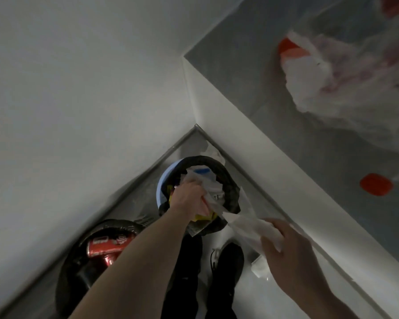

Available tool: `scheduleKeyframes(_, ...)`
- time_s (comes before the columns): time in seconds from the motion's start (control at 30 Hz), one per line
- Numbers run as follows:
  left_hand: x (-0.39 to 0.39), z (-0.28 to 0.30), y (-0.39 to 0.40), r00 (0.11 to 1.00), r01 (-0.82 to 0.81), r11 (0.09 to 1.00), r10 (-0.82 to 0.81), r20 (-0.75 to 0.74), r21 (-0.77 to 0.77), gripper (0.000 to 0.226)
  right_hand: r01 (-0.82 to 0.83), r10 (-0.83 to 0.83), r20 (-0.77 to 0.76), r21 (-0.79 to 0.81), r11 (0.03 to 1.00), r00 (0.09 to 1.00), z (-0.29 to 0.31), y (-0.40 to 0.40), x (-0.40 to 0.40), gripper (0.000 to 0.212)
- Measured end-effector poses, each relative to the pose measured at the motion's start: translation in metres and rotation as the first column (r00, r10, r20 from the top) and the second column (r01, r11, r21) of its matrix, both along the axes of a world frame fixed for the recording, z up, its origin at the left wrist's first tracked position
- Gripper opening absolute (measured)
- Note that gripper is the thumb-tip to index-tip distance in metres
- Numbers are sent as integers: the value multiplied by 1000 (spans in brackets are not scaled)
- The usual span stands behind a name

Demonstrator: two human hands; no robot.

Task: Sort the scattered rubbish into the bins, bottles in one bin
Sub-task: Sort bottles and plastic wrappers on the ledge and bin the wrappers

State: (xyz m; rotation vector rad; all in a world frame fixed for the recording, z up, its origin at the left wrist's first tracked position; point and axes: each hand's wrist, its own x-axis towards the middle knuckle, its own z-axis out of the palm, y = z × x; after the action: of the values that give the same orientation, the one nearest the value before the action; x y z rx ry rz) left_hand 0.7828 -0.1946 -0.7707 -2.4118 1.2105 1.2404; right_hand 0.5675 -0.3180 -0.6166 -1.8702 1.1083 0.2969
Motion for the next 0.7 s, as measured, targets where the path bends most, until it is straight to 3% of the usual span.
scheduleKeyframes(0.07,-3,-12,4,997,52,998,-55,-50,-45,60,16,-16,12,12,1000,1000,-4,0,2,35)
scheduleKeyframes(0.13,-1,-1,5,972,188,982,-183,-149,20,65,25,-24,20,-9,1000,1000,-4,-3,5,37)
scheduleKeyframes(0.23,17,16,10,981,28,998,-19,-195,47,70,19,-18,16,-19,1000,1000,4,-8,16,39)
scheduleKeyframes(0.43,45,65,28,983,-1,1000,-3,-181,-21,77,37,-32,100,-43,998,994,13,-14,46,29)
scheduleKeyframes(0.53,55,85,41,982,-134,989,125,-143,-58,59,1,6,148,-42,999,989,3,-8,66,33)
scheduleKeyframes(0.7,69,88,63,949,-311,944,303,-83,-113,34,-275,277,76,-37,961,958,-55,23,94,54)
